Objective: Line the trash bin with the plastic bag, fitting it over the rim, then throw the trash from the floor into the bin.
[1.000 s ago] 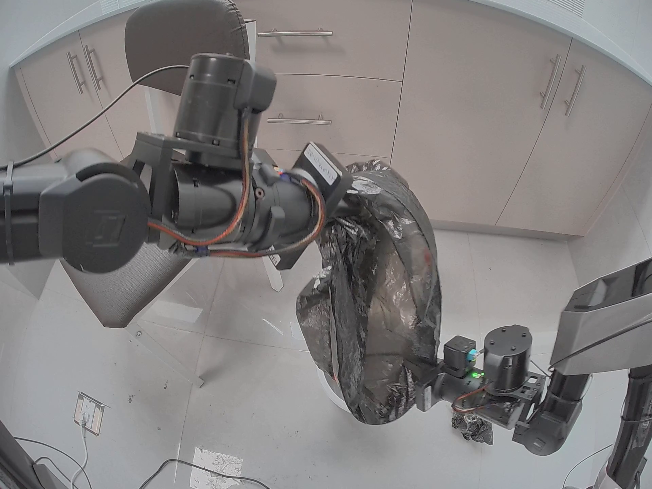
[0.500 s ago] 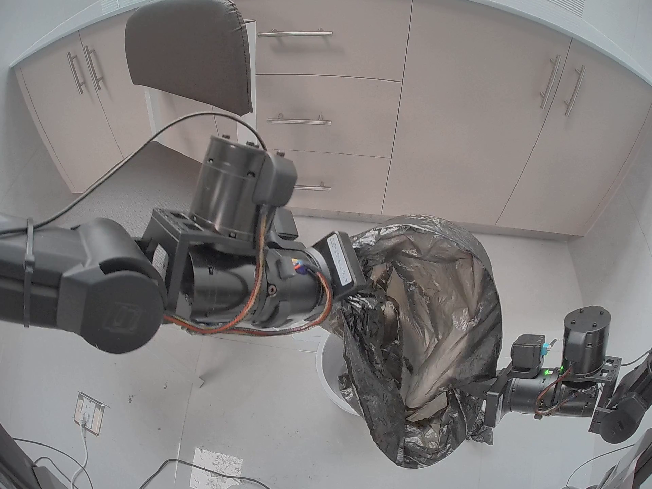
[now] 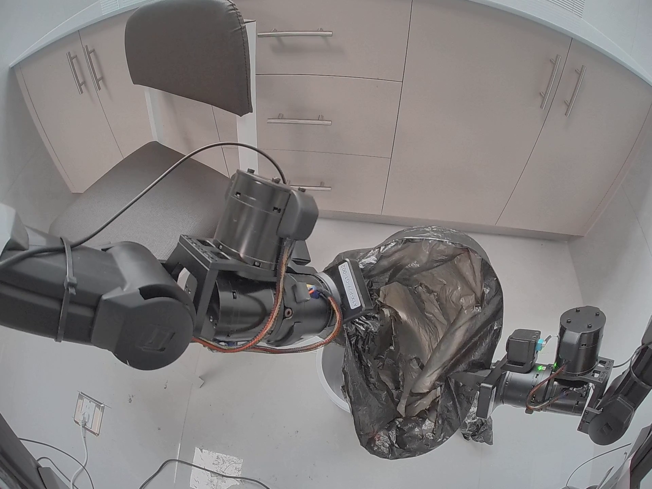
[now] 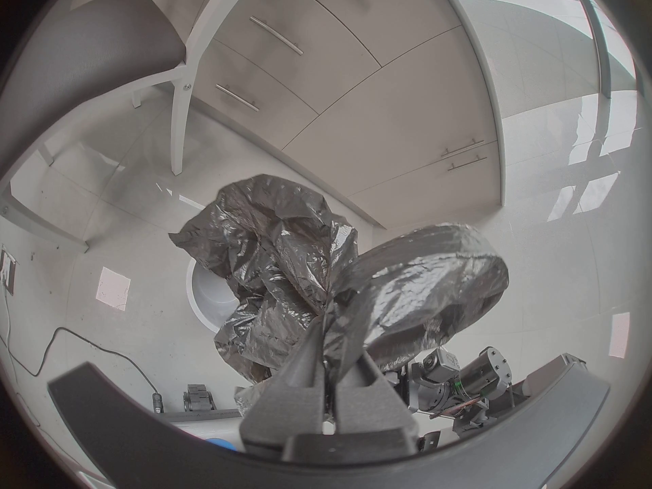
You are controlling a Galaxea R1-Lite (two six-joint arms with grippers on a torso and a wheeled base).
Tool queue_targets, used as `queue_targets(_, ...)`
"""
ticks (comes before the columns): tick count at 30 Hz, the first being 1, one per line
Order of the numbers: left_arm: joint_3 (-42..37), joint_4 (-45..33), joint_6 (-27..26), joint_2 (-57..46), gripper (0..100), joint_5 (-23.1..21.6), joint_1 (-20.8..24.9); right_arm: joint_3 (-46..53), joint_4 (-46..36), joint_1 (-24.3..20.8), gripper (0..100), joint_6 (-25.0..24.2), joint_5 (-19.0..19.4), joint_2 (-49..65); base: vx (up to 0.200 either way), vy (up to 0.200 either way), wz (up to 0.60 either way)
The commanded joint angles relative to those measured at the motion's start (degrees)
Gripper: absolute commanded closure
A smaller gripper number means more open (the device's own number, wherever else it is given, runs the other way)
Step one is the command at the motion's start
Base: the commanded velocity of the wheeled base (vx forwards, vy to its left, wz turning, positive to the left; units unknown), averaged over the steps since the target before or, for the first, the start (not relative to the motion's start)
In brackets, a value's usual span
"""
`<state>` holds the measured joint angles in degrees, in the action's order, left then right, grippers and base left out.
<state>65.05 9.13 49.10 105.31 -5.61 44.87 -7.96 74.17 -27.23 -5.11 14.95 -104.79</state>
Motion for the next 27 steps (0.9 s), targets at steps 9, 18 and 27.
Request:
queue_targets(9, 0.7, 0.8, 7.8, 2.2, 100, -11.7, 0.4, 4.8, 8.5, -0.1, 100, -0.4, -0.2, -3.1, 0.000, 0.000, 0.00)
queue_targets(18, 0.7, 3.5, 8.1, 7.2, 100, -12.8, 0.7, -1.9, -15.3, 0.5, 100, -0.4, -0.4, 12.8, 0.000, 0.000, 0.00)
queue_targets(27, 0.7, 7.9, 10.7, 11.0, 100, -16.8, -0.1, -15.2, -48.6, 1.2, 100, -0.4, 0.0, 26.2, 0.000, 0.000, 0.00)
